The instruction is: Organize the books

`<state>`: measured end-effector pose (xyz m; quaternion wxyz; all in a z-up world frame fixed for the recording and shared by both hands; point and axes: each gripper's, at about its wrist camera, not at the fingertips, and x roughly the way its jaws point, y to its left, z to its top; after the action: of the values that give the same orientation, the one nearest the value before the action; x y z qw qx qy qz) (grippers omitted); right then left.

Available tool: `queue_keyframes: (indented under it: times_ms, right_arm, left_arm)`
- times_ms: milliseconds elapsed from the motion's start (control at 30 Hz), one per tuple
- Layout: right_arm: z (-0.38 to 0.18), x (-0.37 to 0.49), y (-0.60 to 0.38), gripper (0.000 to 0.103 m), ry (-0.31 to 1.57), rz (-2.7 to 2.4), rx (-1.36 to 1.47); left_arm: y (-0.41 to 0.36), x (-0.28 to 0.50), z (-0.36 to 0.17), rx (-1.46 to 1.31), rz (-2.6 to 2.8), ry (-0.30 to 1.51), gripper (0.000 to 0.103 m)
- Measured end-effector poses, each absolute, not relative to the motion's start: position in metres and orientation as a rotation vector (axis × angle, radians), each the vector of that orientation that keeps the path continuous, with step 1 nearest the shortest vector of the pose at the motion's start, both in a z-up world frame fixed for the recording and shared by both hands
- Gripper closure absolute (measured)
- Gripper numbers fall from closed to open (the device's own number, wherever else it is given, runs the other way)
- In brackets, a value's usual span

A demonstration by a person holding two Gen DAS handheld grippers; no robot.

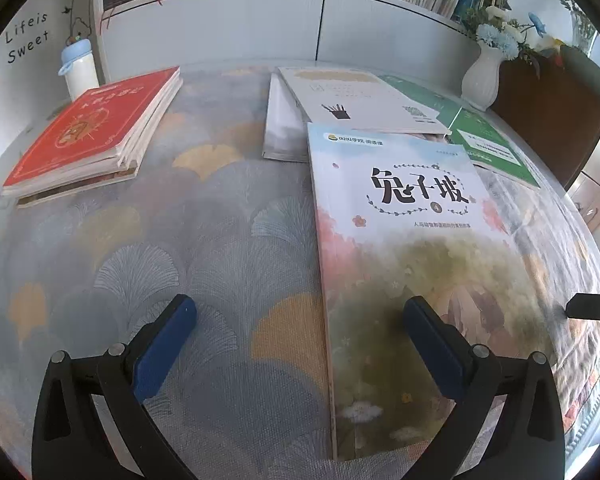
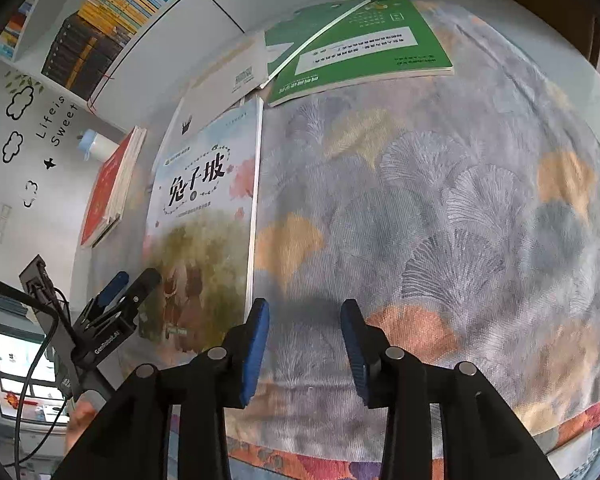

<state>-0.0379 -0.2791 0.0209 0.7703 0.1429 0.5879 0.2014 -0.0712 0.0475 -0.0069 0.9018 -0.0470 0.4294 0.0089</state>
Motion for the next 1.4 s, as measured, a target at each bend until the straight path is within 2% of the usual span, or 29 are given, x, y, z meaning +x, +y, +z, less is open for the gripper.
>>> queue_keyframes:
  times_ms: [133, 400, 733, 933, 1067, 1300, 1367, 1400]
  right_arm:
    - [0.023, -0.038, -0.28, 0.054, 1.27, 0.456, 0.301]
    - [0.023, -0.042, -0.282, 0.053, 1.27, 0.448, 0.335]
    - [0.019, -0.057, -0.278, 0.047, 1.275, 0.49, 0.373]
    - [0.019, -0.055, -0.271, 0.046, 1.251, 0.503, 0.369]
    - [0.027, -0.042, -0.268, 0.046, 1.206, 0.519, 0.291]
    - [0.023, -0.013, -0.259, 0.046, 1.071, 0.329, 0.011]
    - [0.021, -0.003, -0.253, 0.032, 1.053, 0.292, -0.047]
    - [0.017, 0.001, -0.251, 0.004, 1.037, 0.27, -0.097]
  left_arm:
    - [0.048, -0.072, -0.007, -0.098, 0.019, 0.888, 0.0]
    - [0.047, -0.072, -0.007, -0.098, 0.019, 0.888, 0.0]
    - [0.048, -0.071, -0.006, -0.1, 0.026, 0.89, 0.0]
    - [0.052, -0.065, -0.001, -0.05, -0.107, 1.036, 0.001]
    - [0.051, -0.058, -0.001, 0.011, -0.148, 1.059, 0.0]
    - [0.057, -0.049, -0.003, -0.042, -0.086, 0.944, 0.0]
    - [0.059, -0.049, -0.003, -0.048, -0.095, 0.939, 0.0]
    - [0.059, -0.049, -0.003, -0.047, -0.096, 0.939, 0.0]
